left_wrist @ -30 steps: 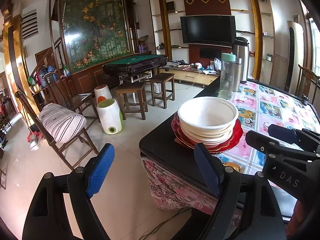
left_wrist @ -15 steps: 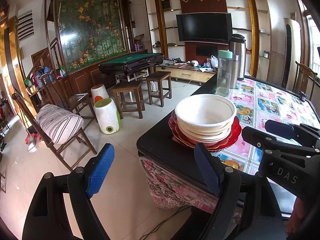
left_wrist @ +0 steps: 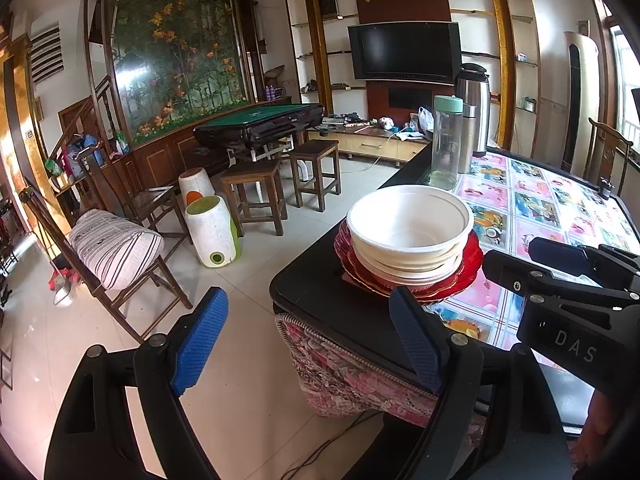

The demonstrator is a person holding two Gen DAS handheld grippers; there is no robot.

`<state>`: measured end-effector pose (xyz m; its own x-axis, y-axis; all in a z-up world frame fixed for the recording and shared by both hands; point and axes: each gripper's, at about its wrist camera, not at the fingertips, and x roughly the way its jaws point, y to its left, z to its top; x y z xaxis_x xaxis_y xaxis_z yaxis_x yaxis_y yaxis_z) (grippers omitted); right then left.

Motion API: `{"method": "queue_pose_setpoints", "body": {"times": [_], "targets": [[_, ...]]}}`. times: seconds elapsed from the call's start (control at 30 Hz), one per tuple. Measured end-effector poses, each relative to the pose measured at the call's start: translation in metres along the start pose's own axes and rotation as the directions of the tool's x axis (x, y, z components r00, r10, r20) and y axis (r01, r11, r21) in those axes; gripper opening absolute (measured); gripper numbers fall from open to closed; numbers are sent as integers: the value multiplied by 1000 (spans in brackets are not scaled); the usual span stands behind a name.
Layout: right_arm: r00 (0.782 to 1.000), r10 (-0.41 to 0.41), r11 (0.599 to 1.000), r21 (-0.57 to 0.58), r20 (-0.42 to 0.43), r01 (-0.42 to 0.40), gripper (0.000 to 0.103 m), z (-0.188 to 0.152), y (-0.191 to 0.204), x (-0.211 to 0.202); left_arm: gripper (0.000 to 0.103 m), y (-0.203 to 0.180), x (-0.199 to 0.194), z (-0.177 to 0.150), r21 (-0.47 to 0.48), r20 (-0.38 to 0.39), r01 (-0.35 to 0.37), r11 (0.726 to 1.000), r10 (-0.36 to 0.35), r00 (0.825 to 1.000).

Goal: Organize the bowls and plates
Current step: 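Lower the stack onto the table with the left tool and release it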

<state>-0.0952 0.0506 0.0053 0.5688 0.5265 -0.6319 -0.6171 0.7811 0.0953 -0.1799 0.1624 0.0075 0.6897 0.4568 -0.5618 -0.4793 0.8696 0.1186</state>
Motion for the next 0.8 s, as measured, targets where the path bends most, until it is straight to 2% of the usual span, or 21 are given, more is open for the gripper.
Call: {"method": "queue_pose_setpoints", "body": {"times": [0.2, 0.43, 0.8], "targets": [[1000, 1, 1000, 2, -3, -1, 56, -1, -1, 3, 84, -5, 1, 0, 32, 14, -15, 999, 15, 1000], [1000, -2, 1000, 15, -2, 2, 56, -5, -2, 7, 84, -7, -5, 1, 43, 65, -35, 998, 32, 997], [1000, -3, 1000, 27, -3, 3, 56, -8, -4, 7, 84, -9, -2, 2, 50, 47, -15, 999, 13, 999]]}}
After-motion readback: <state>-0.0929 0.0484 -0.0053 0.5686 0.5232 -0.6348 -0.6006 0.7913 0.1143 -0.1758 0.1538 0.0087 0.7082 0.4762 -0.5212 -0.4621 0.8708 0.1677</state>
